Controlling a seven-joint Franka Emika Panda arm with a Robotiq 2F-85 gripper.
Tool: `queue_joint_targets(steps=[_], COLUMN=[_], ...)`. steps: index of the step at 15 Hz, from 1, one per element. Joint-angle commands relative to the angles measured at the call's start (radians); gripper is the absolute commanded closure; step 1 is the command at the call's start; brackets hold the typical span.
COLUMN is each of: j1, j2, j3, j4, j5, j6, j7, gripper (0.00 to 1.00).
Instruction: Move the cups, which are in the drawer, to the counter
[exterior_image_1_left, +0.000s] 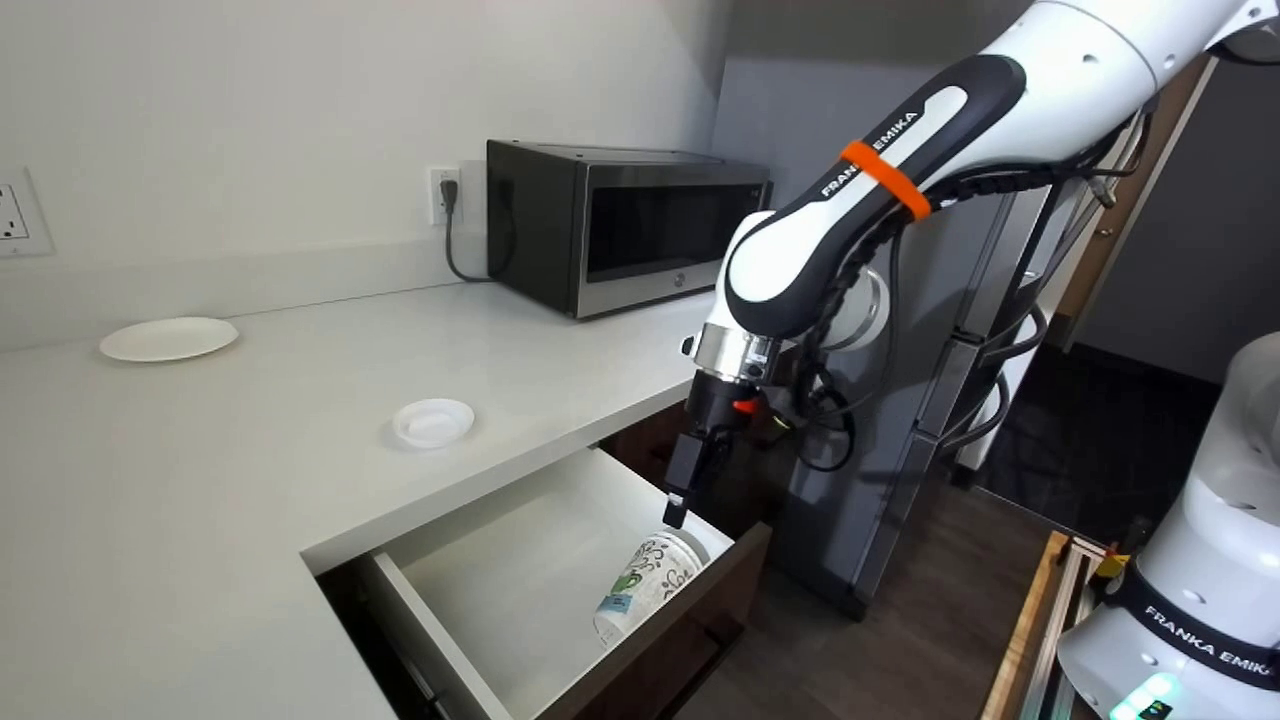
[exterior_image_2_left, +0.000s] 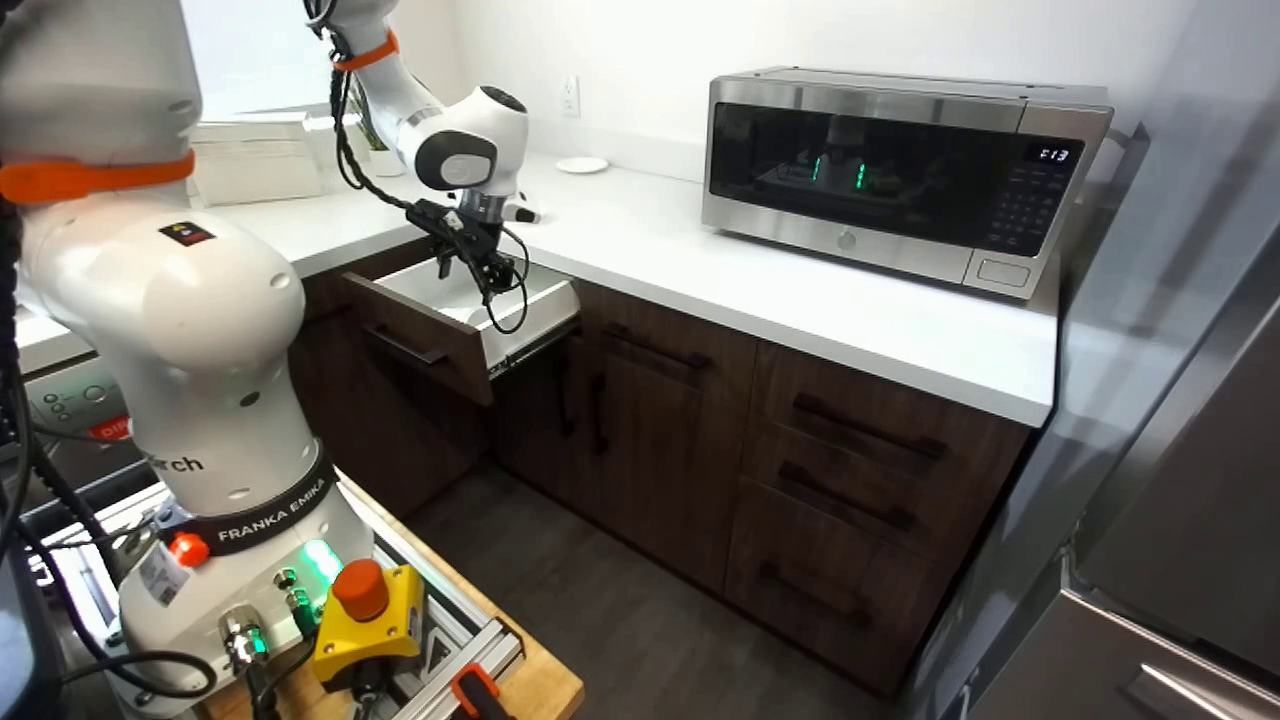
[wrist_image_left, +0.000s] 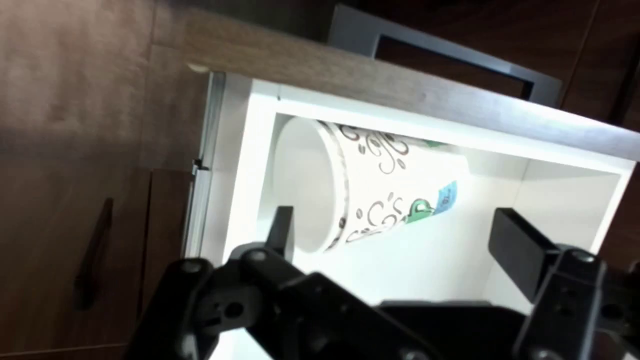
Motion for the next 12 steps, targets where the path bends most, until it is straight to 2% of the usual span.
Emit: queue_joint_targets(steps=[1,5,10,12], j1=[-0.035,-0.046,-0.046,-0.056], j2=[0.060,0.097,0.149,0.169], j3=[0.034,0.022,0.018,0.026], j4=[0.048,0.066,0.078,0.084], j5=[0.186,0.252,0.228,0.245], j6=[0.034,0.003,-0.005,-0.008], j7=[-0.162,-0.166,-0.123,-0.143], gripper=[0.00,0.00,0.00,0.00])
